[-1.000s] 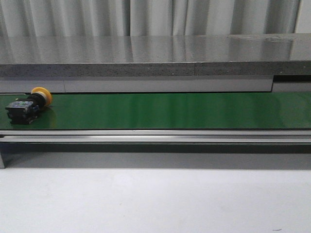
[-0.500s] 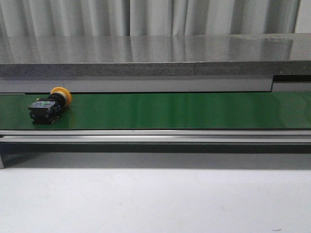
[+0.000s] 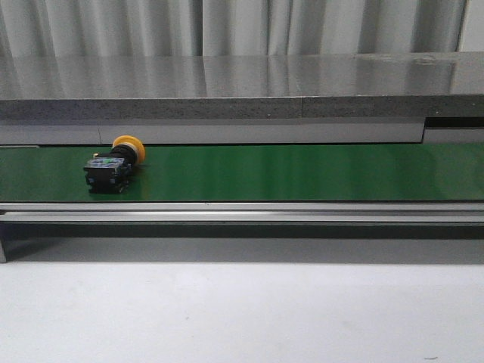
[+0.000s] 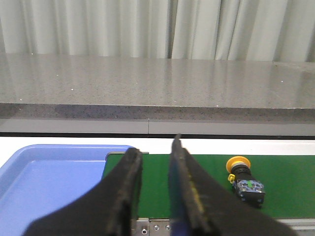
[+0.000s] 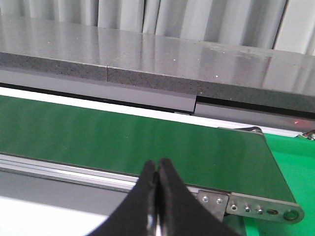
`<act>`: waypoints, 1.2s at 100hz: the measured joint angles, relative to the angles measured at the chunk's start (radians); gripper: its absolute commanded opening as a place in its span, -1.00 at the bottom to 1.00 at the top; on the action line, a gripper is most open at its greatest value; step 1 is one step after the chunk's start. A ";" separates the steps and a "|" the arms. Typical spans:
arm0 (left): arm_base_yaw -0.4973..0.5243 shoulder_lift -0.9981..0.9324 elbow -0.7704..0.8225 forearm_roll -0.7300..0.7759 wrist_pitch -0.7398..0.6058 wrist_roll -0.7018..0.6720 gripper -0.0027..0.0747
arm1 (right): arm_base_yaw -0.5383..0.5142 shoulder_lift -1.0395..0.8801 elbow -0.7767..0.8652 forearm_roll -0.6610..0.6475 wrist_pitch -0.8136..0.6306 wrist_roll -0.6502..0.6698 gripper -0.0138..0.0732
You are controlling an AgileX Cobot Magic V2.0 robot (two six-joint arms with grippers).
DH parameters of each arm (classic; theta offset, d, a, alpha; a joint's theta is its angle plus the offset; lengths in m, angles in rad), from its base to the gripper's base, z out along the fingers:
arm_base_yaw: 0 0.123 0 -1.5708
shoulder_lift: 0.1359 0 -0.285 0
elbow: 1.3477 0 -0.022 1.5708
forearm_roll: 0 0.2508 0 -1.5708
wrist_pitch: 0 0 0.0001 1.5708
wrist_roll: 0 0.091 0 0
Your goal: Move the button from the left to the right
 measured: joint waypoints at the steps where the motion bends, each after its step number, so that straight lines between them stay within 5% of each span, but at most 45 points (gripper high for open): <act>1: 0.000 0.000 0.000 0.000 0.000 0.000 -0.92 | 0.000 0.000 0.000 0.000 0.000 0.000 -0.84; 82: 0.000 0.000 0.000 0.000 0.000 0.000 -0.92 | 0.000 0.000 -0.058 0.003 -0.084 0.000 -0.84; 120: 0.000 0.000 0.000 0.000 0.000 0.000 -0.92 | 0.000 0.329 -0.447 0.011 0.288 0.000 -0.84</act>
